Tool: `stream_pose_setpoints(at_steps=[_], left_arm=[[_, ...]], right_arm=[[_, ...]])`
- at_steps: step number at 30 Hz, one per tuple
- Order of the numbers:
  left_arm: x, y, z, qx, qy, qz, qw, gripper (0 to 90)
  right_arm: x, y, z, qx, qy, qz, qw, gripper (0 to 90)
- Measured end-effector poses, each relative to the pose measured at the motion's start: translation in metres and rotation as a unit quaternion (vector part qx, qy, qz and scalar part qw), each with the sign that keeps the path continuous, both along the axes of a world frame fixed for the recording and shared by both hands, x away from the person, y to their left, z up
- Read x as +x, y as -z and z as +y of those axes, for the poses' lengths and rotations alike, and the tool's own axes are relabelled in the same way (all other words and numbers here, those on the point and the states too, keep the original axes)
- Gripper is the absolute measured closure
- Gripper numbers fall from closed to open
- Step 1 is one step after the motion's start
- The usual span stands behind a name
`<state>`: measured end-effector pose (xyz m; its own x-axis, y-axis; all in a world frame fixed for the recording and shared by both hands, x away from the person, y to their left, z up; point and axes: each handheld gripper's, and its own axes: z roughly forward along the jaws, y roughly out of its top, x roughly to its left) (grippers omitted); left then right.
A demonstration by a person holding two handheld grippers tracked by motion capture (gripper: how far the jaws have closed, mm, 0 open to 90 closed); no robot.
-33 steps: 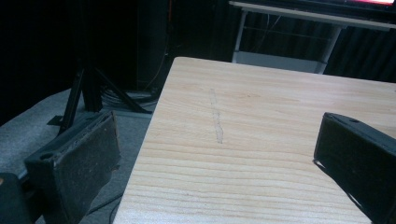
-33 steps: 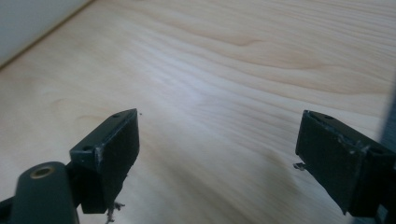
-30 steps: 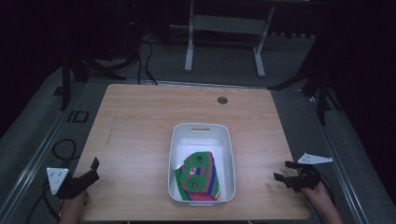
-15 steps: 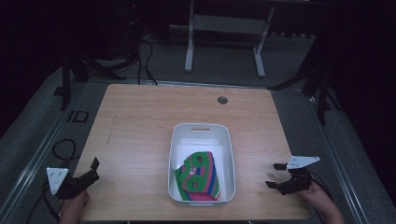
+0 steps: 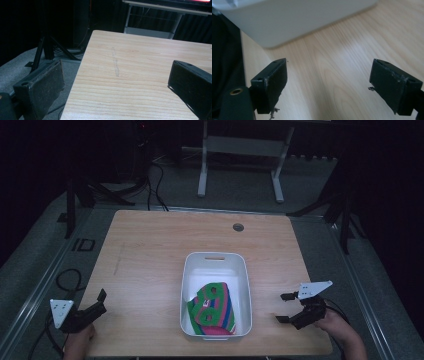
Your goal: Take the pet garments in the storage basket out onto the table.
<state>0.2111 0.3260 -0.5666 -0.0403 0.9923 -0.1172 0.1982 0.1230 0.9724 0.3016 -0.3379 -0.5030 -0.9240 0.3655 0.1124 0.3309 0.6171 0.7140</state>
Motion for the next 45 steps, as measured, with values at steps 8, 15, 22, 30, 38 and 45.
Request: stream_pose_setpoints(at_steps=[8,15,22,30,38,45], left_arm=[[0.0,0.0,0.0,0.0,0.001,0.0,1.0,0.9],[0.0,0.0,0.0,-0.001,0.001,-0.001,1.0,0.9],[0.0,0.0,0.0,-0.003,0.002,-0.001,1.0,0.9],[0.0,0.0,0.0,-0.002,0.002,-0.001,1.0,1.0],[0.0,0.0,0.001,-0.004,0.003,-0.001,1.0,0.9],[0.0,0.0,0.001,-0.004,0.003,0.0,1.0,1.0]], right_arm=[[0.004,-0.03,0.031,-0.002,-0.05,-0.016,0.9986,14.5],[0.009,-0.049,0.055,-0.006,-0.079,-0.025,0.9965,14.5],[0.013,-0.063,0.079,-0.01,-0.097,-0.042,0.9944,13.6],[0.021,-0.073,0.104,-0.013,-0.098,-0.03,0.9947,11.3],[0.021,-0.071,0.131,-0.034,-0.13,-0.032,0.9903,11.3],[0.028,-0.063,0.16,-0.048,-0.146,-0.009,0.988,11.5]])
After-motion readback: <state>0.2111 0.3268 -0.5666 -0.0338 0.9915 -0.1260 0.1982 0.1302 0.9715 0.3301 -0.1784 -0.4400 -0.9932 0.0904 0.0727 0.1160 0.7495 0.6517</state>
